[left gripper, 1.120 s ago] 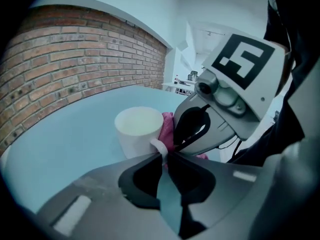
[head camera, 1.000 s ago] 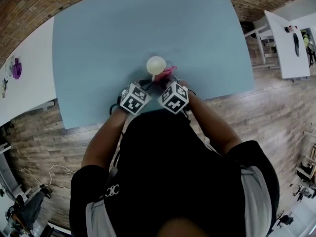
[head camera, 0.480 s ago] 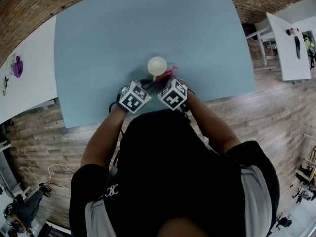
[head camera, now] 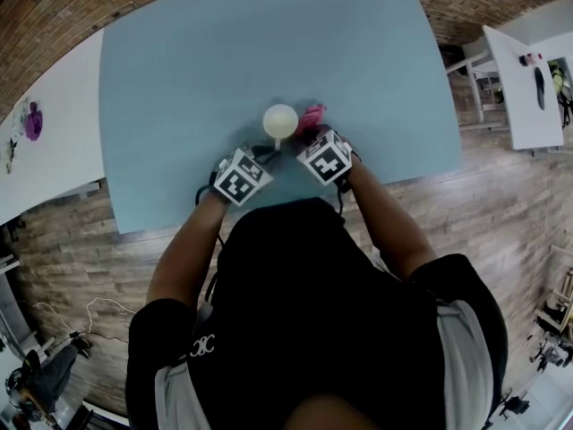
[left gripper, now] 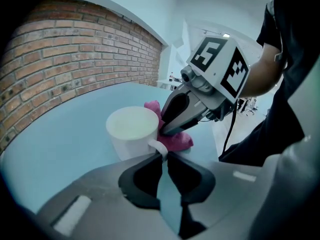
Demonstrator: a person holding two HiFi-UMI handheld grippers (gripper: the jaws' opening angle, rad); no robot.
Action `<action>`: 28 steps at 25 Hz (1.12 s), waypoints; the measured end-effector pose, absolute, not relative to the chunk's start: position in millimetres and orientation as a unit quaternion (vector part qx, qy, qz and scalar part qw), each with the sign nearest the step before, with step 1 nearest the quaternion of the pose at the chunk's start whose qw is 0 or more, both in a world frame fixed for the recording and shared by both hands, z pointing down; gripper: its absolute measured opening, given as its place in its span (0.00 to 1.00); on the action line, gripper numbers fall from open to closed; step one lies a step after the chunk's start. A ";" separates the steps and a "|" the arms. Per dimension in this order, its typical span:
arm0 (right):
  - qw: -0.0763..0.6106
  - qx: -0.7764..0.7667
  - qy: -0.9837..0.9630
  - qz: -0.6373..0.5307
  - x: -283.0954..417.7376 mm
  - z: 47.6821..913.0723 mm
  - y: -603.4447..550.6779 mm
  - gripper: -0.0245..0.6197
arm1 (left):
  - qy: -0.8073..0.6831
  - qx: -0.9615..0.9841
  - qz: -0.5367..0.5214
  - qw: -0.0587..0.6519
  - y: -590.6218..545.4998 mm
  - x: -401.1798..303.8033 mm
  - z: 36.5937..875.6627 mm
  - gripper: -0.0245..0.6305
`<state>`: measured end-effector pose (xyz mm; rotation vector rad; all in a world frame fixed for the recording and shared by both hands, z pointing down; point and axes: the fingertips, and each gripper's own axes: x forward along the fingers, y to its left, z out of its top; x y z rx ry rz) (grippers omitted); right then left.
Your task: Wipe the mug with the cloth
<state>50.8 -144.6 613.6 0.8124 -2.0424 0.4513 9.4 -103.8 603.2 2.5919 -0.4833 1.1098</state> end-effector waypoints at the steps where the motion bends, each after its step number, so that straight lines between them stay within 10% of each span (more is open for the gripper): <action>1: 0.441 0.308 -0.826 0.169 48.4 613.4 -140.4 0.09 | -0.167 0.897 0.384 0.140 -103.9 9.7 603.5 0.11; 28: 0.366 0.398 -0.829 0.144 67.0 576.4 -160.0 0.09 | -0.220 0.894 0.371 0.118 -102.2 -0.9 599.1 0.11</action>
